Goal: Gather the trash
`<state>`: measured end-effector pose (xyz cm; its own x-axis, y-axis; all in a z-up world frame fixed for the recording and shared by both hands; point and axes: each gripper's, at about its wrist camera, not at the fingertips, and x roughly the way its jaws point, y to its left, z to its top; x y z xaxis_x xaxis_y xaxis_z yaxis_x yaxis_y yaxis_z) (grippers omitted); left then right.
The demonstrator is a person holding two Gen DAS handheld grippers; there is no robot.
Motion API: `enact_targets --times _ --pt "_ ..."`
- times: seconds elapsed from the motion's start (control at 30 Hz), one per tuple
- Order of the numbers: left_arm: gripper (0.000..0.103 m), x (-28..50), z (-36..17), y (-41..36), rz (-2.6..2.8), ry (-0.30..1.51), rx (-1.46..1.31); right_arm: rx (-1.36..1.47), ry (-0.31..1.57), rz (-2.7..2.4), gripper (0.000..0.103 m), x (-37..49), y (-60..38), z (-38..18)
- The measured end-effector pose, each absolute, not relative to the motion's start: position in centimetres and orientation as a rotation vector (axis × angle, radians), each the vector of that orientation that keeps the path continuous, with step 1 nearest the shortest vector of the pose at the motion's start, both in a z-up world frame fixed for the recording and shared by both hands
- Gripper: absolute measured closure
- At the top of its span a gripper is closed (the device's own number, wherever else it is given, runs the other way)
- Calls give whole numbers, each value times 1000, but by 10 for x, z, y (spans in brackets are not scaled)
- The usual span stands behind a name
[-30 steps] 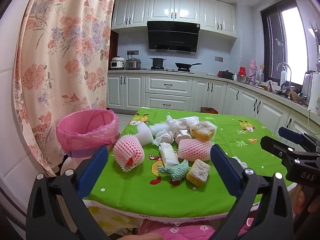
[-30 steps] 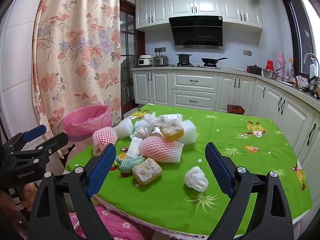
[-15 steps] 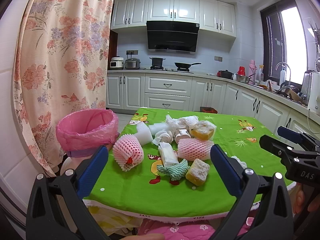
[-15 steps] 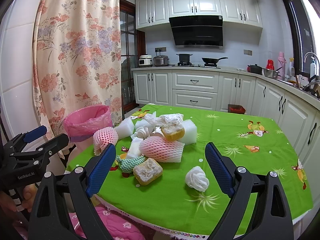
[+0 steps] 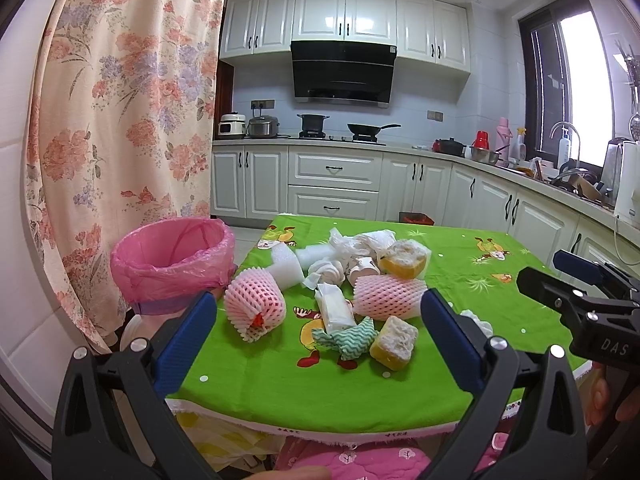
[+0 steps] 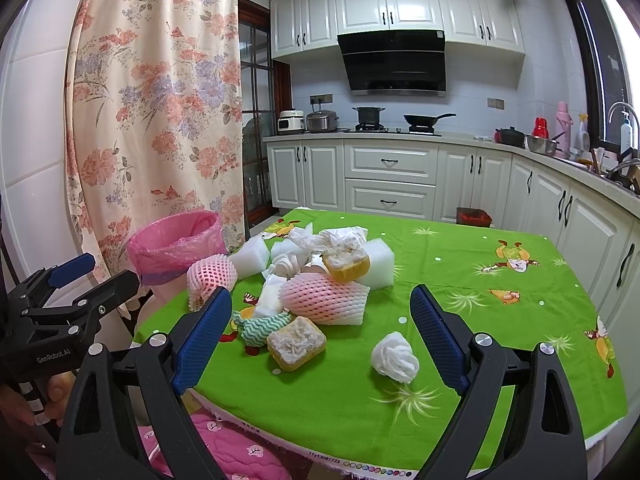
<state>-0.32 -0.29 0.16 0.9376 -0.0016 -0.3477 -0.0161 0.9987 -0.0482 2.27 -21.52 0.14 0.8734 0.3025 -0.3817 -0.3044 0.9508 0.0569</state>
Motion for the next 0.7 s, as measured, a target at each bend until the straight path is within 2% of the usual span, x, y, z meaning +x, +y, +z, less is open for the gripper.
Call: enact_targets --times 0.7 --pt "4 -2 -2 -8 5 363 -48 2 401 317 18 21 -214 5"
